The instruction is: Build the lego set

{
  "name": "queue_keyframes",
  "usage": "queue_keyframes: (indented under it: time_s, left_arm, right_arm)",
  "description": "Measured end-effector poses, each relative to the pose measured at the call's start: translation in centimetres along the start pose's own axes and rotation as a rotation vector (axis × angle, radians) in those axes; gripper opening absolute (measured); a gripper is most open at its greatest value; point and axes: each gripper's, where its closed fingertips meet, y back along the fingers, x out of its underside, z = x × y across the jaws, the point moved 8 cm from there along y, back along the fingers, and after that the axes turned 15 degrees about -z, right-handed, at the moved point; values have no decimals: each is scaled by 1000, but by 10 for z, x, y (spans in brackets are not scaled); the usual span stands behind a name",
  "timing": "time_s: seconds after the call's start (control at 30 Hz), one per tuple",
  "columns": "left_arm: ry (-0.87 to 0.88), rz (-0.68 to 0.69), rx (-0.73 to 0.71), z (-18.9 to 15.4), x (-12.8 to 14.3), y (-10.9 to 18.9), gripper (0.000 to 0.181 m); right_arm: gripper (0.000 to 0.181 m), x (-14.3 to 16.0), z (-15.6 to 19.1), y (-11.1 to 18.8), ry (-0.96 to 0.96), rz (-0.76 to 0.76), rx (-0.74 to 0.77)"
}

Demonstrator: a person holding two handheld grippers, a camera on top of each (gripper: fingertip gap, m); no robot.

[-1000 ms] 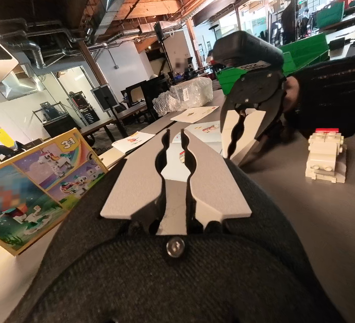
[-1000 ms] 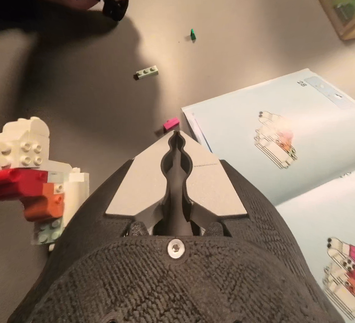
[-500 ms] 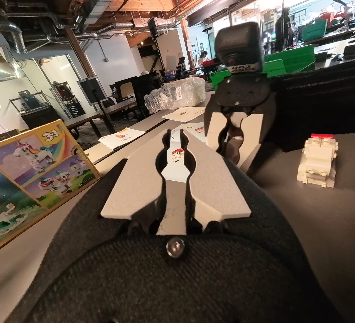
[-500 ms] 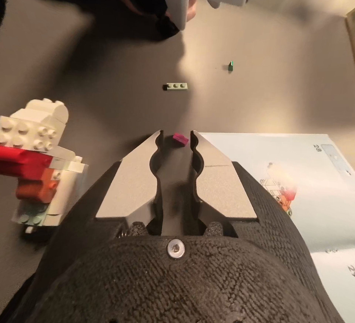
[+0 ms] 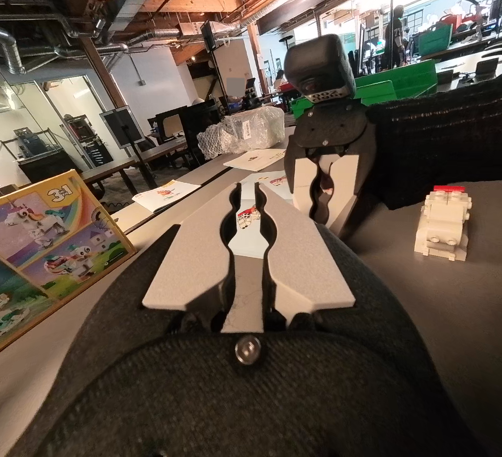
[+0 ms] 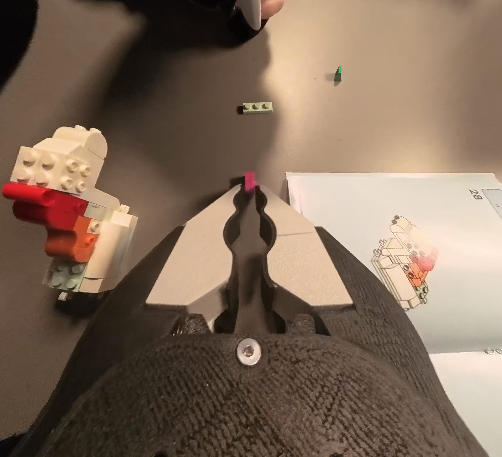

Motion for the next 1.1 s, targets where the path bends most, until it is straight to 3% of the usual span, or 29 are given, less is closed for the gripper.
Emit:
queue_keyframes:
  time_s: [0.17, 0.3, 0.4, 0.5, 0.7, 0.87, 0.97, 1.1]
  left_arm:
    - [-12, 1, 40, -3, -1, 0, 11]
    - [-74, 120, 288, -20, 4, 0, 23]
    - [-128, 185, 368, -29, 10, 1, 23]
    - [-184, 176, 391, -36, 9, 0, 12]
    - [-218, 180, 386, -41, 12, -2, 18]
    - [-249, 195, 382, -41, 15, -2, 7]
    - [-304, 201, 409, -43, 15, -2, 6]
    - [-353, 154, 394, -45, 8, -3, 6]
  right_arm:
    - [4, -9, 4, 4, 133, -45, 68]
    - [4, -23, 15, 14, 282, -28, 158]
    - [4, -33, 21, 20, 328, -18, 184]
    - [4, -41, 24, 22, 342, -22, 181]
    - [4, -45, 29, 18, 398, -21, 163]
    - [4, -49, 32, 17, 423, -33, 164]
    - [4, -47, 39, 16, 508, -17, 209]
    - [5, -46, 49, 23, 551, -106, 313]
